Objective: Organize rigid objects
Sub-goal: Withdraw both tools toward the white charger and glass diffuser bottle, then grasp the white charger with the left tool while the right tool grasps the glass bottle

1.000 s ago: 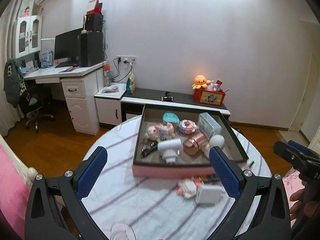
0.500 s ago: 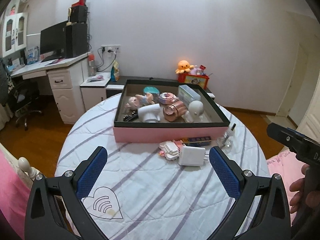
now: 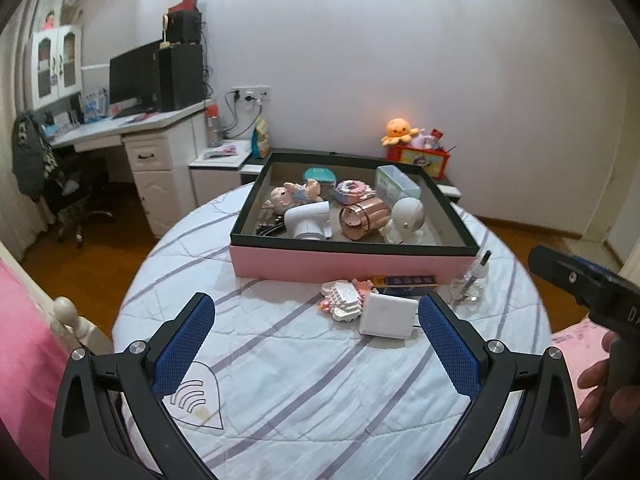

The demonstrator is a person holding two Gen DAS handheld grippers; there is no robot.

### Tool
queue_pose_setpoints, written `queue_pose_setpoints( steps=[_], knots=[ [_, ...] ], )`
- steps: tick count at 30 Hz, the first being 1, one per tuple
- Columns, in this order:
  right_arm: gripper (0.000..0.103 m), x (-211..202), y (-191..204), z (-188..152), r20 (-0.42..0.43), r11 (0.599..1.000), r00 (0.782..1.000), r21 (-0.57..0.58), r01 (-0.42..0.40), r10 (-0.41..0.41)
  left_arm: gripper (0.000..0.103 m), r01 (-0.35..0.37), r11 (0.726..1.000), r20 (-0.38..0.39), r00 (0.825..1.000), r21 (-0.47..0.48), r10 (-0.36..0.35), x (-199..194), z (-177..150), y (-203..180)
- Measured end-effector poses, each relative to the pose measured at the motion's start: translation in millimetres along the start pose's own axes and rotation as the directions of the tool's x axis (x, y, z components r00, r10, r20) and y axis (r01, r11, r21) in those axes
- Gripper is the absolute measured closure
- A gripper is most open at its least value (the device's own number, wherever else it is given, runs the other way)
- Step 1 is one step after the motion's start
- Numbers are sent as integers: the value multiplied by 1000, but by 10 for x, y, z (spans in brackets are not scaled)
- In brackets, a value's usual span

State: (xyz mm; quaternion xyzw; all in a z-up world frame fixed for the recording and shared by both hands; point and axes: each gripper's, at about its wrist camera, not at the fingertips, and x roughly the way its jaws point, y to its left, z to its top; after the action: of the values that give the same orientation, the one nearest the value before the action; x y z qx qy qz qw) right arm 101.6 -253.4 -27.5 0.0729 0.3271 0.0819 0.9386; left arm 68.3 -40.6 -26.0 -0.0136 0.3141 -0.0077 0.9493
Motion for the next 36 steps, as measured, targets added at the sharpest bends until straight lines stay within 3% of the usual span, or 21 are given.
queue_pose_setpoints(
  steps=[8,18,29,33,36],
  knots=[
    [0,181,-71,-12,-20,999,999,1,-37,37,0,-48,999,4,999,4,48,62,27,-68],
    [0,507,-245,-115,-121,996,990,21,82,-79,0,57,997,-61,997,45,-55,504,-167,-275],
    [0,966,-407,-146,-218,997,974,27,66,-59,0,99,994,-141,986,43,-92,985,-273,-569],
    [0,1091,-423,-143,-236,998,970,20,60,-54,9,111,994,-192,976,15,-106,1150,-267,-580],
    [8,1171,-461,-158,-249,998,967,20,59,-53,14,118,992,-209,970,-32,-122,1210,-265,-492]
  ],
)
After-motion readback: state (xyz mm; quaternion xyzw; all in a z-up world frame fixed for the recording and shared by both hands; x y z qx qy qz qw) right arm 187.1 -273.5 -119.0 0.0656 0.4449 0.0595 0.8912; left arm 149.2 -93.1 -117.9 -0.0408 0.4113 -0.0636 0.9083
